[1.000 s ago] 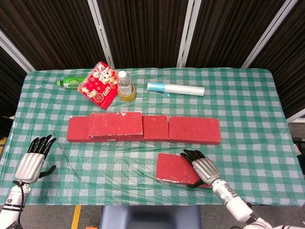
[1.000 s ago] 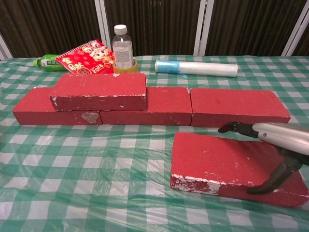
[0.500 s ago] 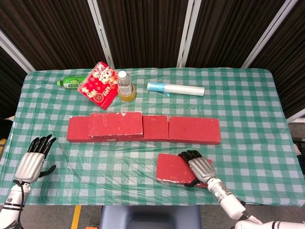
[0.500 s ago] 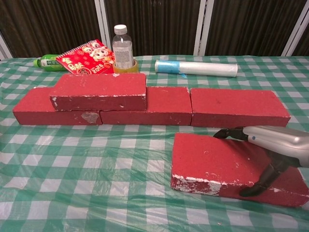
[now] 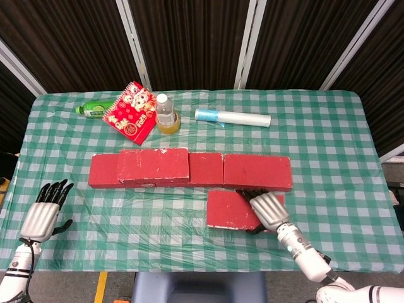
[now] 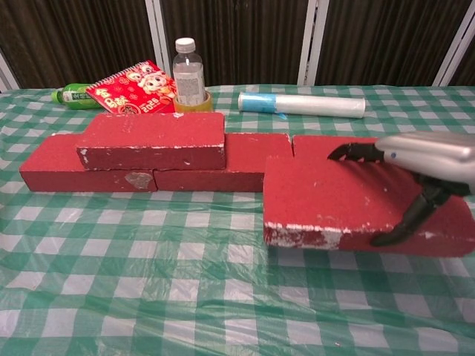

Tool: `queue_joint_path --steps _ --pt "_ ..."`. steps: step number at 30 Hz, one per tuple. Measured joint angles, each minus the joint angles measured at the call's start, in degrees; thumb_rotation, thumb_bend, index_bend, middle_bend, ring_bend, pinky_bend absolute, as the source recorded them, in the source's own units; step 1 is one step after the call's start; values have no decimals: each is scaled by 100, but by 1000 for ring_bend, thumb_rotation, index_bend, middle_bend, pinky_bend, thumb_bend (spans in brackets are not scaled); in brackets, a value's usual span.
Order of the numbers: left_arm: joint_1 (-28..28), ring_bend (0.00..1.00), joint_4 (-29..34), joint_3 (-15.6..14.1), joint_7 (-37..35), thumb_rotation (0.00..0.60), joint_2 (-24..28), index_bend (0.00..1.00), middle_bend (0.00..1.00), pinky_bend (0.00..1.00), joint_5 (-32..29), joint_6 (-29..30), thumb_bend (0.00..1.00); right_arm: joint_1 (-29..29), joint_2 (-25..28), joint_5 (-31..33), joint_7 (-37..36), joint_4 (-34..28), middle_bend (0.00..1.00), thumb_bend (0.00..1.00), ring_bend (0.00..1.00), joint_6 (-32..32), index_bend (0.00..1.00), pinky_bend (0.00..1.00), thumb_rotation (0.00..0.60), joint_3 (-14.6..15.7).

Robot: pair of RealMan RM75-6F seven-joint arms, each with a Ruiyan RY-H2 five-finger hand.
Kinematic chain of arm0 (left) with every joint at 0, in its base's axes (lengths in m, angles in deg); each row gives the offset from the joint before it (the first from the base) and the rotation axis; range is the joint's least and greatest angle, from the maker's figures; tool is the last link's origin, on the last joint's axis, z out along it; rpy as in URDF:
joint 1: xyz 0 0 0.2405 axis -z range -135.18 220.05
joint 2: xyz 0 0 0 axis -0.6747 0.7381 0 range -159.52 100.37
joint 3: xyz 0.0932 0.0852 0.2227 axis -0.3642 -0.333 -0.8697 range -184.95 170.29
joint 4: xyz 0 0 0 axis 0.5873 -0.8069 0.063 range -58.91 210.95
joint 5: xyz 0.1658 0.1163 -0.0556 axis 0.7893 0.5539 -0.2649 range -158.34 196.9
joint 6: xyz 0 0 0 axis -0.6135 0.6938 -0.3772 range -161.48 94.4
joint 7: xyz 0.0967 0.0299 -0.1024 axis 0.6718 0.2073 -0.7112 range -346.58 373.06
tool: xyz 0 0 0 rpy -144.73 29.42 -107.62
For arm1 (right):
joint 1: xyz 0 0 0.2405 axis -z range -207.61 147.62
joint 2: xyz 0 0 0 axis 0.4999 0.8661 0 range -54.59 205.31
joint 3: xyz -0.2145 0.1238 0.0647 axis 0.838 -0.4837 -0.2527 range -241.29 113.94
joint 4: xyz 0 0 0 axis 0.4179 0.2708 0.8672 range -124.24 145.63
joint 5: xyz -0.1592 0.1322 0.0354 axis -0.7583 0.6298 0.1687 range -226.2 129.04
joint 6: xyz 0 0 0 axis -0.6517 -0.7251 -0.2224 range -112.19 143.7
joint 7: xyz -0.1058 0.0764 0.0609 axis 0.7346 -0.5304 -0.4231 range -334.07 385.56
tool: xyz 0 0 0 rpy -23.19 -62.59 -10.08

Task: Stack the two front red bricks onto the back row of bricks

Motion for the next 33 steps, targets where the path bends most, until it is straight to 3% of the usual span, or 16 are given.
queue_joint_path --steps 6,12,23,33 --pt "-40 0 -2 65 270 600 -69 0 0 55 -62 0 253 -400 261 -88 -559 321 527 239 404 161 690 549 600 -636" --pt "-56 0 -55 173 503 600 -163 0 0 55 -211 -54 252 -965 298 153 -1030 1189 527 239 405 913 684 549 600 -958" --pt "-46 0 -187 307 684 600 -267 0 0 54 -413 -236 251 -1927 -319 22 -2582 3466 527 239 404 2546 663 542 600 -1120" --pt "-42 0 -130 333 544 600 -226 0 0 54 -465 -394 248 -2197 -503 -797 -4072 3838 527 239 404 3057 650 541 600 -1040"
